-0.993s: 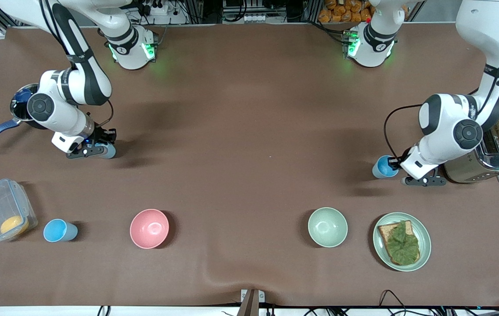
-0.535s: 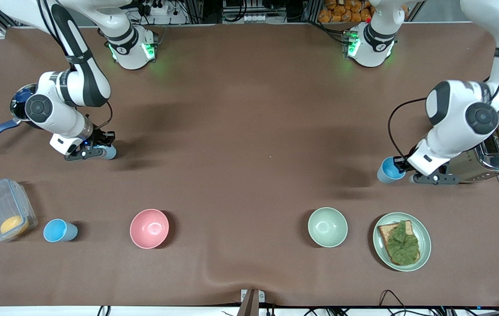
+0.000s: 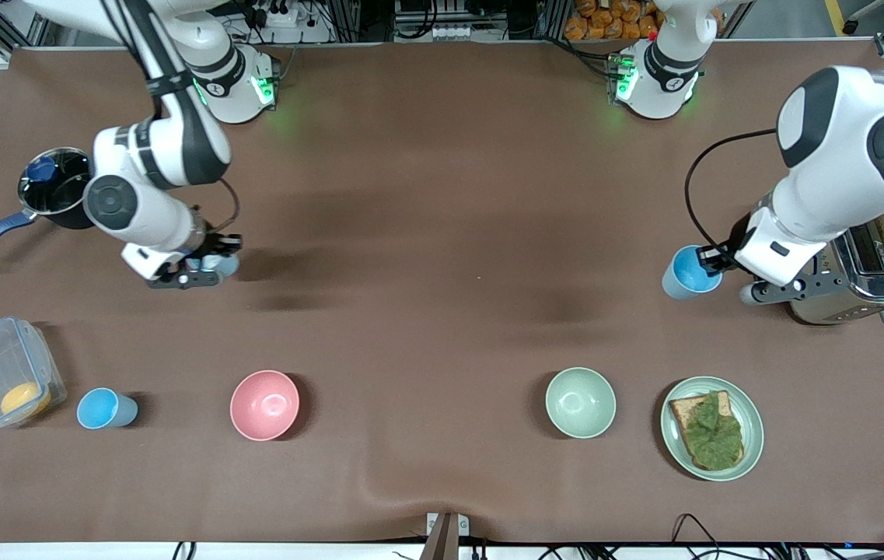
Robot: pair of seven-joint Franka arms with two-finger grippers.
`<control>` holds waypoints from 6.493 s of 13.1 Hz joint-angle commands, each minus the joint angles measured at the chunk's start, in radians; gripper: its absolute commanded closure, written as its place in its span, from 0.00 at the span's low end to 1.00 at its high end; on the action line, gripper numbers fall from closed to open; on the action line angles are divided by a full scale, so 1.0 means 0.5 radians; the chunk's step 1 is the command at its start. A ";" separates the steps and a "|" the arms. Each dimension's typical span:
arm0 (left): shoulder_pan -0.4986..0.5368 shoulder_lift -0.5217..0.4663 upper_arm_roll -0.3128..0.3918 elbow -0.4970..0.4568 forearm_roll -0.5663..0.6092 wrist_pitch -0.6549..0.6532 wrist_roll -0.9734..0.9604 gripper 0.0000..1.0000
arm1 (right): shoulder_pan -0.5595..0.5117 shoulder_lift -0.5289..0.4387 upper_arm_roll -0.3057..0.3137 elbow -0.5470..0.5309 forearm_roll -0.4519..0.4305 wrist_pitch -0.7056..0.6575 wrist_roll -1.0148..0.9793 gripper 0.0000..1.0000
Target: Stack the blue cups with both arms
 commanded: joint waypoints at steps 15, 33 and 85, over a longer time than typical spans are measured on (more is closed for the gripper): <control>-0.131 0.109 -0.219 0.085 -0.021 -0.077 -0.634 1.00 | 0.958 1.078 -0.013 1.320 0.380 0.151 1.440 1.00; -0.879 0.553 -0.213 0.406 0.166 0.214 -1.753 1.00 | 0.269 0.422 -0.071 1.382 0.037 -1.017 0.699 0.00; -0.456 -0.146 0.689 0.612 -0.089 -0.792 0.682 0.00 | -0.606 -0.444 0.082 1.179 -0.196 -1.373 -0.241 0.00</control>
